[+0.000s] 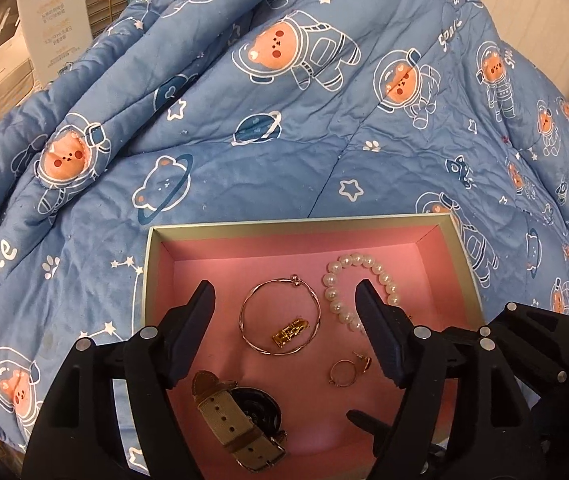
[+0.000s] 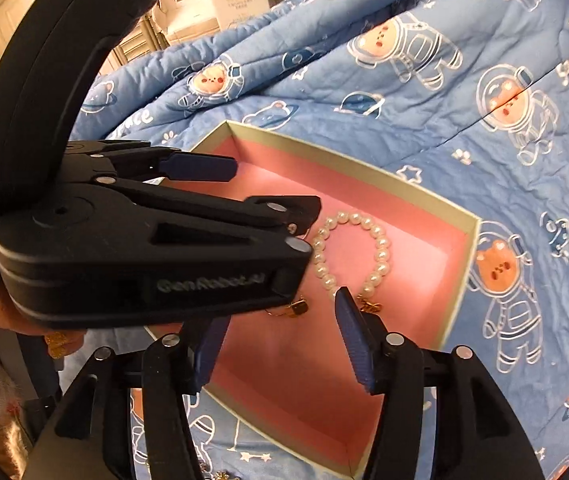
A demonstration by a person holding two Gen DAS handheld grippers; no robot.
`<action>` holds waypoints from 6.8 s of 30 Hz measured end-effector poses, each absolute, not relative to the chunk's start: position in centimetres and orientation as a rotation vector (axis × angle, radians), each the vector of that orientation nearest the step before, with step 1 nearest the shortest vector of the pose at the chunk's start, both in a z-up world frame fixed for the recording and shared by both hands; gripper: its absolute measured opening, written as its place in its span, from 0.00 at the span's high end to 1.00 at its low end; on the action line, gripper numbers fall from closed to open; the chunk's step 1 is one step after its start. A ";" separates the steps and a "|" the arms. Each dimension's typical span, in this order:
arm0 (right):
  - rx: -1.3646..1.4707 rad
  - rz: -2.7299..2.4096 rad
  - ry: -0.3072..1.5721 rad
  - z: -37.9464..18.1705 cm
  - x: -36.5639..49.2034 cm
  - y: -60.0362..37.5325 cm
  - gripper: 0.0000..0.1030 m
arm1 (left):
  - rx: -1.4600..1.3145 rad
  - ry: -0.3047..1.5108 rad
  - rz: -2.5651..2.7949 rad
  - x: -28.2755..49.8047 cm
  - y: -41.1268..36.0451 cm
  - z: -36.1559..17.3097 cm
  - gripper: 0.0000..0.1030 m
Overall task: Organize jewelry
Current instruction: 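Open both grippers to drop the bangle and earring in the box, then withdraw both grippers from the box toward the earrings on the quilt, then grasp a silver earring with the left gripper while the right gripper grasps a gold earring, then carry both held earrings over the pink box and lower them, then open both grippers to release the earrings into the box, then move both grippers back over the gold star earrings on the quilt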
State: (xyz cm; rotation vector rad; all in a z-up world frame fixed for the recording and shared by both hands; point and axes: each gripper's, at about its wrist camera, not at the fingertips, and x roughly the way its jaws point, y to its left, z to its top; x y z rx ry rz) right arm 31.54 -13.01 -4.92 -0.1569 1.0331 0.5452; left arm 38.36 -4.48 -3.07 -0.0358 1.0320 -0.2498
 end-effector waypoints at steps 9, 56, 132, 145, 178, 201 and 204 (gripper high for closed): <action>-0.076 0.575 0.907 -2.9 27.5 -15.7 0.49 | -0.155 0.866 -0.347 33.1 -2.5 0.3 0.10; -0.114 0.619 0.930 -8.2 14.5 -17.9 0.76 | 0.130 0.812 -0.484 14.9 -5.8 -7.8 0.65; -0.001 0.491 0.714 -1.0 20.7 -16.8 0.87 | 0.017 0.709 -0.446 22.4 -3.0 0.1 0.83; -0.088 0.516 0.778 -1.1 25.5 -16.7 0.87 | -0.052 0.777 -0.418 28.6 -1.4 0.6 0.83; -0.179 0.557 1.098 -5.2 32.4 -14.6 0.86 | -0.005 1.111 -0.403 36.0 -6.4 -2.8 0.82; -0.115 0.572 0.818 -1.6 23.4 -18.1 0.51 | -0.076 0.776 -0.427 25.4 -2.6 1.1 0.14; -0.133 0.583 0.804 -2.0 21.2 -18.8 0.51 | -0.044 0.766 -0.418 22.9 -2.5 -0.2 0.14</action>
